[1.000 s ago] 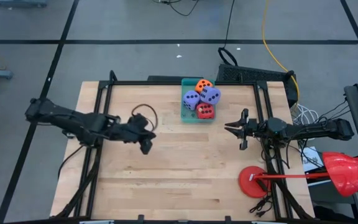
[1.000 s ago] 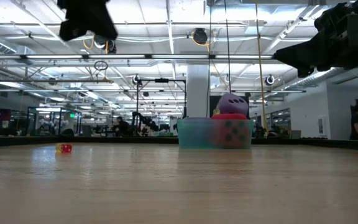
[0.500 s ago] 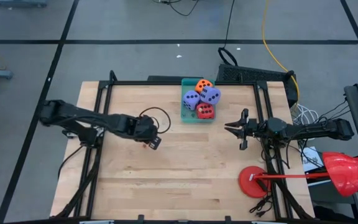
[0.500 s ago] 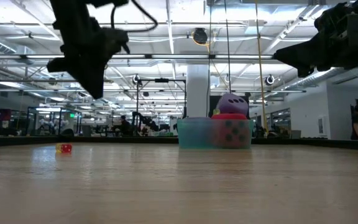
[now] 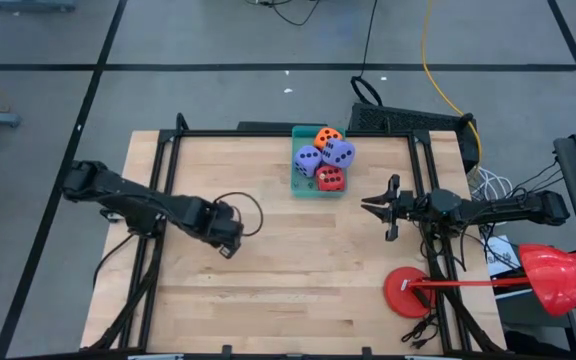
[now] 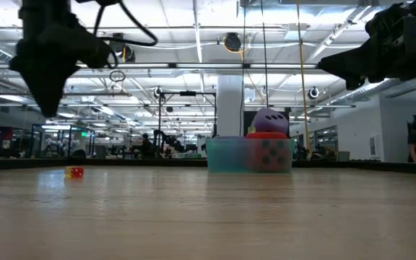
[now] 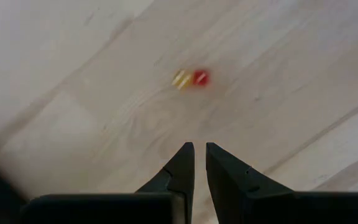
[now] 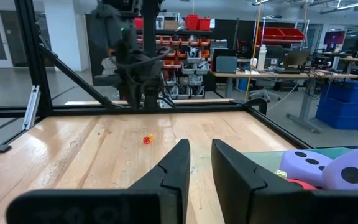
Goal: Pick & Place Dice
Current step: Put the small red die into the green bin
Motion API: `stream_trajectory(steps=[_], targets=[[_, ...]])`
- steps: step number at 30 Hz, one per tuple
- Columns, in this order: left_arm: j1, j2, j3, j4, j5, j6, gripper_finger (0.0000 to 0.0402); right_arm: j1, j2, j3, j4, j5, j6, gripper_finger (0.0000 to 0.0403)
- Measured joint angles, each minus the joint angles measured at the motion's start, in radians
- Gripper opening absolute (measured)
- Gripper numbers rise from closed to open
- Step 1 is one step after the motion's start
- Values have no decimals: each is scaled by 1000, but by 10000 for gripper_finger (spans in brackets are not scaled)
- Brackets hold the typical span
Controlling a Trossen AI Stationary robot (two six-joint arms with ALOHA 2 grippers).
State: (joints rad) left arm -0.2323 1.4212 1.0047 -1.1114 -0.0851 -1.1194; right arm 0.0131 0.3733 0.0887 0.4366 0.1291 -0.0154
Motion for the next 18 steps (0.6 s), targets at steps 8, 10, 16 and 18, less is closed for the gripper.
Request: stream_trajectory(steps=[8, 10, 16, 18], targets=[[-22, -1, -80, 73, 51, -4, 47, 0, 0, 0, 0, 0, 0, 59], [-21, 0, -107, 103, 53, -25, 47, 0, 0, 0, 0, 0, 0, 59], [-4, 0, -168, 153, 56, -52, 47, 0, 0, 0, 0, 0, 0, 59], [5, 6, -183, 183, 54, -62, 47, 0, 0, 0, 0, 0, 0, 59]])
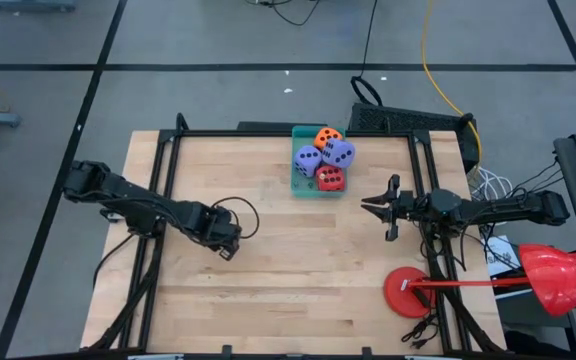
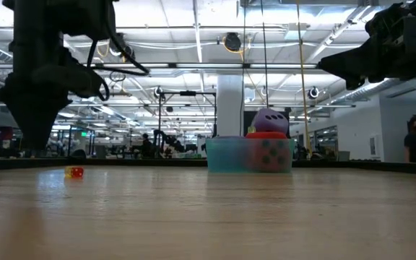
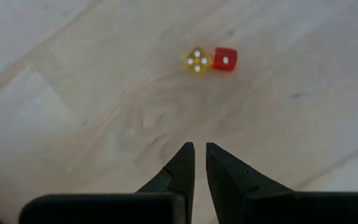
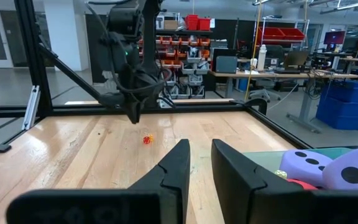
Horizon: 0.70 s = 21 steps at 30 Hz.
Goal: Pick & Place Dice
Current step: Put the small red die into the green bin
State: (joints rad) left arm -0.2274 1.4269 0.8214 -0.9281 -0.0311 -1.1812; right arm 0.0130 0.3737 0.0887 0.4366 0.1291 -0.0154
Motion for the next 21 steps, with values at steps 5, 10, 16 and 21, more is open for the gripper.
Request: stream_trajectory(steps=[5, 10, 16, 21], targets=[[30, 14, -24, 70, 4, 3, 47, 0, 0, 0, 0, 0, 0, 59], [62, 45, -26, 97, 5, 31, 47, 0, 0, 0, 0, 0, 0, 59], [93, 115, -24, 174, 37, 64, 47, 0, 1, 0, -1, 0, 0, 59], [114, 159, -23, 230, 51, 73, 47, 0, 5, -2, 4, 0, 0, 59]])
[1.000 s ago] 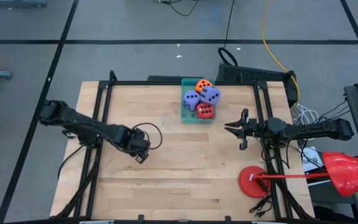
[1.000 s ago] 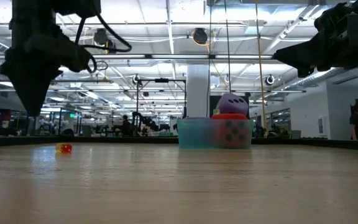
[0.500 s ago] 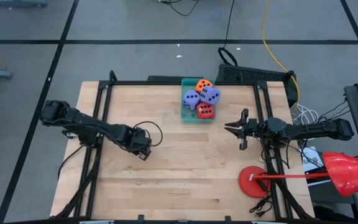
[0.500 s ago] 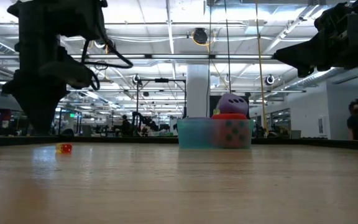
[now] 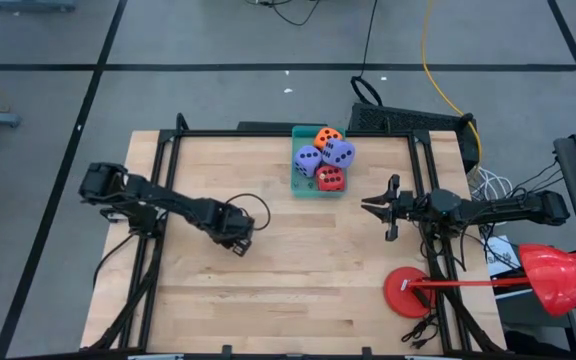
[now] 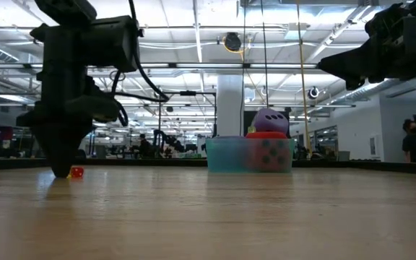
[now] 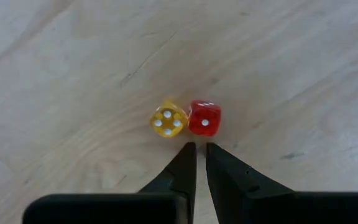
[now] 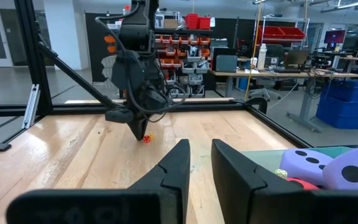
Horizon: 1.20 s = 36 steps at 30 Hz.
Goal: Pick & Place Dice
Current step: Put the small red die into the green bin
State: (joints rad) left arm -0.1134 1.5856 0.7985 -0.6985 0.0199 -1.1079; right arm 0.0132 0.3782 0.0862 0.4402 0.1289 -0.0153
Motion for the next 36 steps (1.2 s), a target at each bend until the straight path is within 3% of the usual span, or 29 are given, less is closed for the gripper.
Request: stream_trajectory(steps=[36], targets=[[150, 13, -1, 108, -47, 61, 47, 0, 4, -19, -4, 0, 0, 59]])
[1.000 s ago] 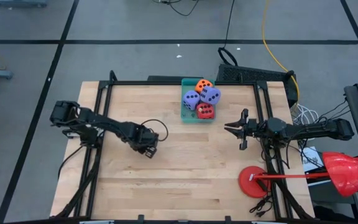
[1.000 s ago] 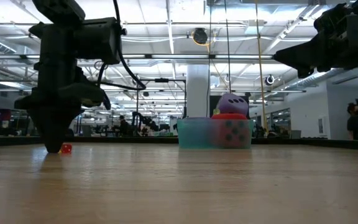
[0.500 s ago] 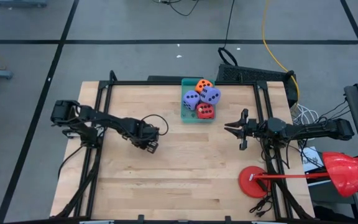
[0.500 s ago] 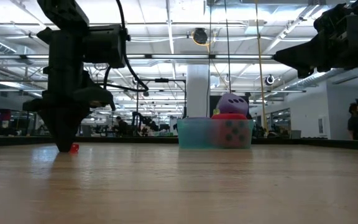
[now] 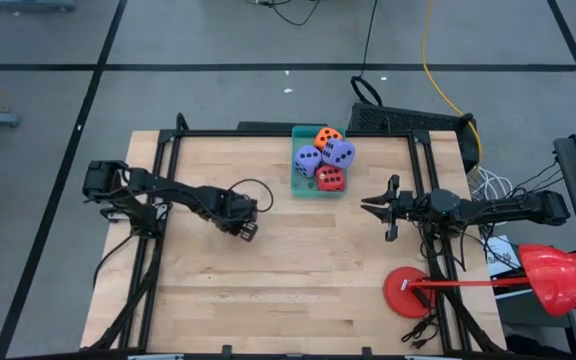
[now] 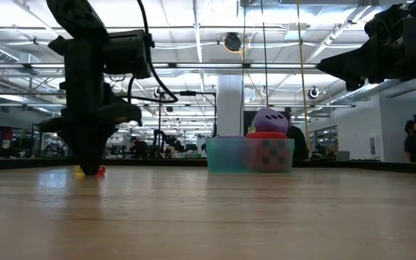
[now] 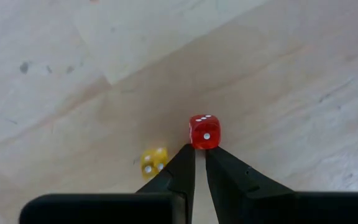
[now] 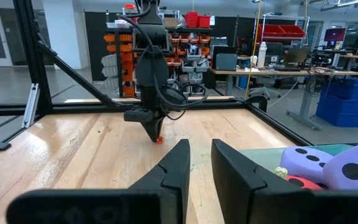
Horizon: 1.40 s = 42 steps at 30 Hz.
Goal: Pick & Place Dice
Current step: Put the small red die into the green bin
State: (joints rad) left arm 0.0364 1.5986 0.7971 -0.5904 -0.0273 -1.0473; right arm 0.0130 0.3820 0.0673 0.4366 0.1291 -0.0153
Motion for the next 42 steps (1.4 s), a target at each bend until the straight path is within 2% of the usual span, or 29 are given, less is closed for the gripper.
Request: stream_trajectory(steps=[10, 19, 28, 35, 38, 42], targets=[[8, 3, 18, 33, 7, 39, 47, 0, 0, 0, 0, 0, 0, 59], [-42, -104, 25, -40, 77, 13, 47, 0, 0, -1, 0, 0, 0, 59], [-23, -158, 25, -94, -22, 18, 47, 0, 0, -1, 0, 0, 0, 59], [-9, -158, 25, -57, -29, 17, 48, 0, 0, -1, 0, 0, 0, 59], [-1, -158, 25, -41, -29, 0, 65, 0, 0, -1, 0, 0, 0, 59], [10, -158, 25, -36, -29, -54, 116, 0, 0, -1, 0, 0, 0, 59]])
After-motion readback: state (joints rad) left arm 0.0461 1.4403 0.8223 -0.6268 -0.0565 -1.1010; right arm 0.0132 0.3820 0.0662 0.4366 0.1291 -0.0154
